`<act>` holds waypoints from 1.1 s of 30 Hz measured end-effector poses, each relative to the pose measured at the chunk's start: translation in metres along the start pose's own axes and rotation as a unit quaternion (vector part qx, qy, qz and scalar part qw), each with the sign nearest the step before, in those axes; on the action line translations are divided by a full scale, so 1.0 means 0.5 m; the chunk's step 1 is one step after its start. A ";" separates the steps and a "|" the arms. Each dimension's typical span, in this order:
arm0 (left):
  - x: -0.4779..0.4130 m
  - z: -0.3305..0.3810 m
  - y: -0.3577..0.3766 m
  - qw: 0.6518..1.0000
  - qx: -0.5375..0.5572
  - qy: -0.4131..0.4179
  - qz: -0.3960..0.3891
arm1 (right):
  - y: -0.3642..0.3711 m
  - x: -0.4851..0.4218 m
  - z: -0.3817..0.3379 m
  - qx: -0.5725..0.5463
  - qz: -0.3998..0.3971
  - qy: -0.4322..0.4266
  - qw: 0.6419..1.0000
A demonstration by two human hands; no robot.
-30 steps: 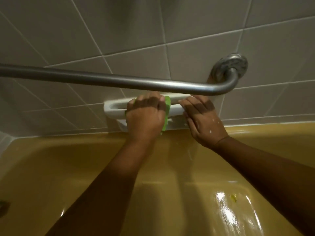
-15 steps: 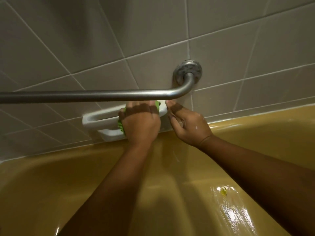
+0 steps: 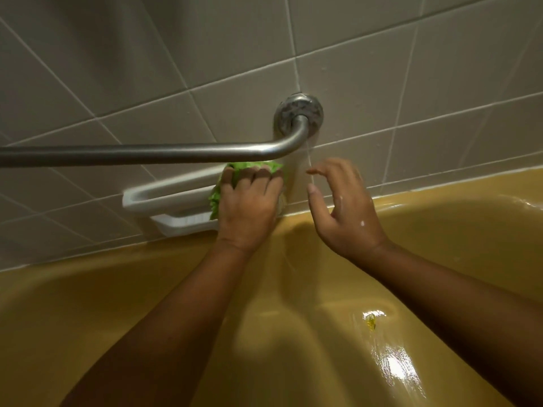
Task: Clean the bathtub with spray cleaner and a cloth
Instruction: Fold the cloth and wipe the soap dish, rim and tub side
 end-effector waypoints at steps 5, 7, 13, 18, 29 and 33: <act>0.011 0.018 0.033 0.992 -0.023 0.114 -0.051 | -0.033 -0.078 -0.044 0.033 -0.008 -0.106 0.994; 0.006 0.019 0.051 0.983 -0.037 0.164 -0.072 | -0.028 -0.113 -0.046 0.049 -0.032 -0.152 0.987; 0.039 0.045 0.113 0.969 -0.040 0.195 -0.145 | 0.009 -0.169 -0.049 0.121 -0.047 -0.176 0.976; 0.102 0.015 0.161 0.976 0.024 0.171 -0.136 | 0.034 -0.175 -0.051 0.139 0.019 -0.183 0.973; 0.105 0.037 0.175 0.960 0.203 -0.005 -0.195 | 0.057 -0.172 -0.042 0.112 0.074 -0.172 0.976; 0.133 -0.032 0.166 0.943 0.214 -0.057 -0.249 | 0.063 -0.161 -0.034 0.104 0.046 -0.151 0.982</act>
Point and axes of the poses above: each hand's wrist, its own x-axis away from the middle knuckle, its own y-axis out of the palm, z = x × y, the point moved 1 cm from there along -x, towards the middle knuckle, and after that the axes turned 13 degrees about -z, right-handed, at the moved point
